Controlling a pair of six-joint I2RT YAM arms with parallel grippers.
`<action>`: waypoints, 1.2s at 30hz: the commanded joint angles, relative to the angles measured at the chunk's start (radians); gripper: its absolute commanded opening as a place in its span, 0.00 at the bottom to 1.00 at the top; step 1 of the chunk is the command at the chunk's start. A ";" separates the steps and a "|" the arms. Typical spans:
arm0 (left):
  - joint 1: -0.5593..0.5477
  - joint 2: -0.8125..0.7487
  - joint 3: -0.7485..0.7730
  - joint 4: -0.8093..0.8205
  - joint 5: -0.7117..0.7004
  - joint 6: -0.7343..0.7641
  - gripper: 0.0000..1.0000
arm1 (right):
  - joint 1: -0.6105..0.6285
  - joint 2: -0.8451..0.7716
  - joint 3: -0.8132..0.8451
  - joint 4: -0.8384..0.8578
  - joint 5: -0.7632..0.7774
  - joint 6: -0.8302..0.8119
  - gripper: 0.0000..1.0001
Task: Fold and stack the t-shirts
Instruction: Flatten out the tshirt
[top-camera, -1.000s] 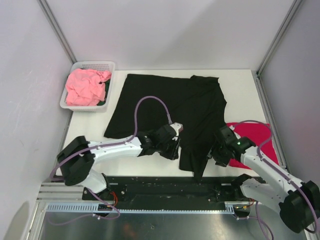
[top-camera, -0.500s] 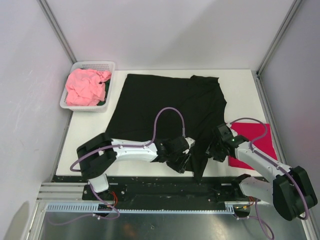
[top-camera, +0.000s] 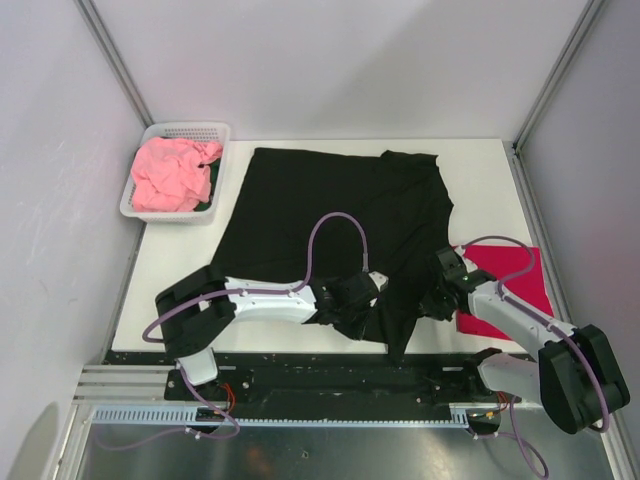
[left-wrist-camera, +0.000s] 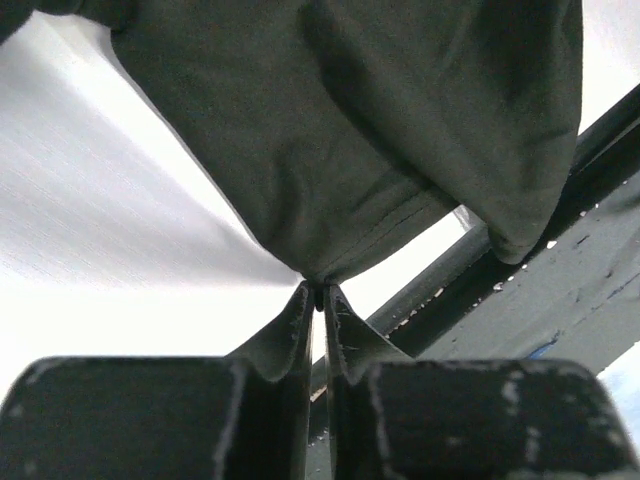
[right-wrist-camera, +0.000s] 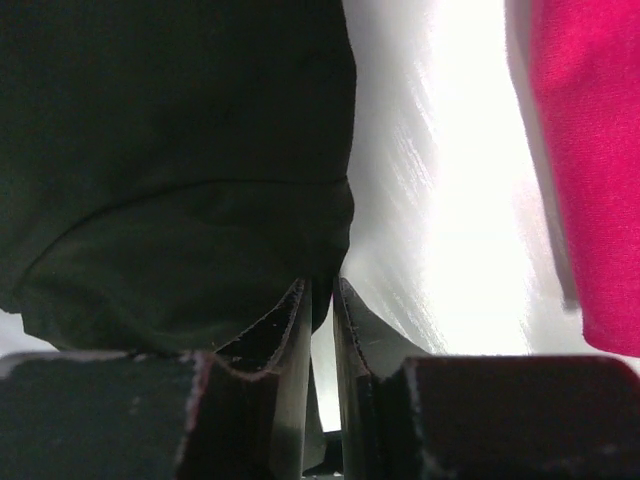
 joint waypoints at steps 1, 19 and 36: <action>-0.006 -0.003 0.032 0.010 -0.043 -0.018 0.04 | -0.027 0.002 -0.003 0.009 0.036 -0.029 0.18; -0.006 -0.170 -0.100 -0.094 -0.082 -0.028 0.00 | -0.073 -0.120 -0.004 -0.101 -0.016 -0.055 0.14; 0.003 -0.173 -0.074 -0.162 -0.124 -0.032 0.00 | -0.059 -0.160 -0.031 -0.002 -0.029 -0.021 0.55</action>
